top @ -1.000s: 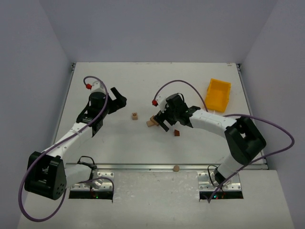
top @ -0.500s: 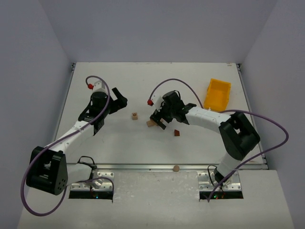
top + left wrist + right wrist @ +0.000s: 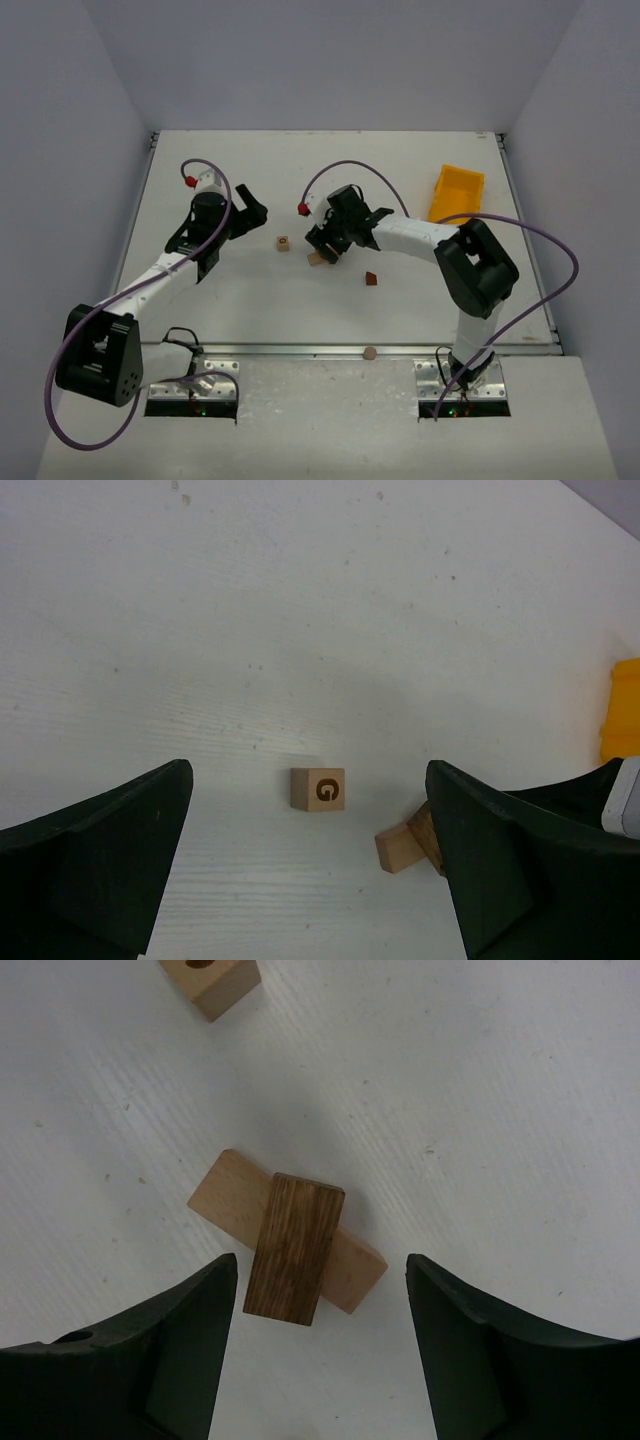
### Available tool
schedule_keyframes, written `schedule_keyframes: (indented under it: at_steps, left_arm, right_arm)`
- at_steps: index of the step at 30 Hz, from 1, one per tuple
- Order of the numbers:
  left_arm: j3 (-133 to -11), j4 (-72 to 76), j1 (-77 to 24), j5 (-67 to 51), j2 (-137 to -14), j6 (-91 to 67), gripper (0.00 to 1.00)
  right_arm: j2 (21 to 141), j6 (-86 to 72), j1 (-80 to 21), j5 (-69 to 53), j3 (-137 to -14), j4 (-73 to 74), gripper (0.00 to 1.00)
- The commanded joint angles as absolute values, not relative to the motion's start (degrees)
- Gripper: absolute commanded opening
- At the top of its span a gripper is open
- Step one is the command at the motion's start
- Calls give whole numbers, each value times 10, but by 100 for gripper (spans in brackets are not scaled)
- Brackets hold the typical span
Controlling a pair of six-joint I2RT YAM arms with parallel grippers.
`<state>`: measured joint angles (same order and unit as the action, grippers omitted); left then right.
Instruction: Build the wood block tower
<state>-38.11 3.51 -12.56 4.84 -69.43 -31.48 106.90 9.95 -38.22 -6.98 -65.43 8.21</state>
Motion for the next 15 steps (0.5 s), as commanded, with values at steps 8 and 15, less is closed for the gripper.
schedule_keyframes:
  at_steps: [8, 15]
  left_arm:
    - [-393, 62, -124, 48, -699, -308, 100]
    - [-393, 61, -124, 49, -699, -308, 100]
  right_arm:
    - [1095, 83, -404, -43, -680, 80, 52]
    - [1094, 89, -407, -19, -677, 77, 26]
